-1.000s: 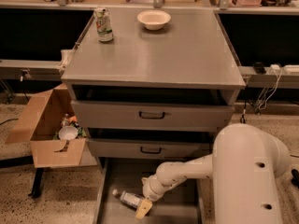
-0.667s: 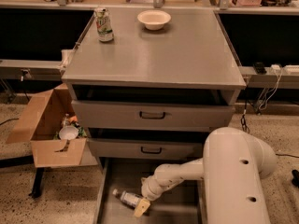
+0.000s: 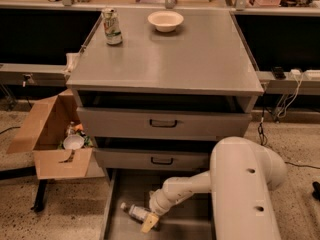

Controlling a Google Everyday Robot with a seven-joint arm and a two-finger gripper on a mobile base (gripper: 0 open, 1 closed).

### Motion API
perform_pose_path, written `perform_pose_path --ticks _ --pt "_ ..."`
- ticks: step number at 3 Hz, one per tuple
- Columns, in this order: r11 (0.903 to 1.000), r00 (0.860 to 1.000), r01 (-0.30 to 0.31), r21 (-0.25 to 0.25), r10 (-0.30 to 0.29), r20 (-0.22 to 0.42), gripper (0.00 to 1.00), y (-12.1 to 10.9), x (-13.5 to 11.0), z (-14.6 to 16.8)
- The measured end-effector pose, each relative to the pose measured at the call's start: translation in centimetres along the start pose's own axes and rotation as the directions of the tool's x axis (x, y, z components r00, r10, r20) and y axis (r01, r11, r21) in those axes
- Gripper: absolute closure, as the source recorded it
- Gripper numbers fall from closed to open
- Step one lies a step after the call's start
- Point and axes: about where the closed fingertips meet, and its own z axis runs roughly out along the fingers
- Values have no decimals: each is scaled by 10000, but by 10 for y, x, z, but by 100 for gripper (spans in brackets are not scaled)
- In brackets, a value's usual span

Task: Pick blue plastic bottle from bottom drawer and place on counter

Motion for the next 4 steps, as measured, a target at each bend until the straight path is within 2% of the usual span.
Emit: perform_pose_path --ticks 2,3,4 --pt "9976 10000 -26 698 22 53 0 -26 12 58" --pt "9974 9999 -69 724 75 -72 15 -32 15 84" --pt "9980 9997 -85 627 100 -233 39 -36 18 104"
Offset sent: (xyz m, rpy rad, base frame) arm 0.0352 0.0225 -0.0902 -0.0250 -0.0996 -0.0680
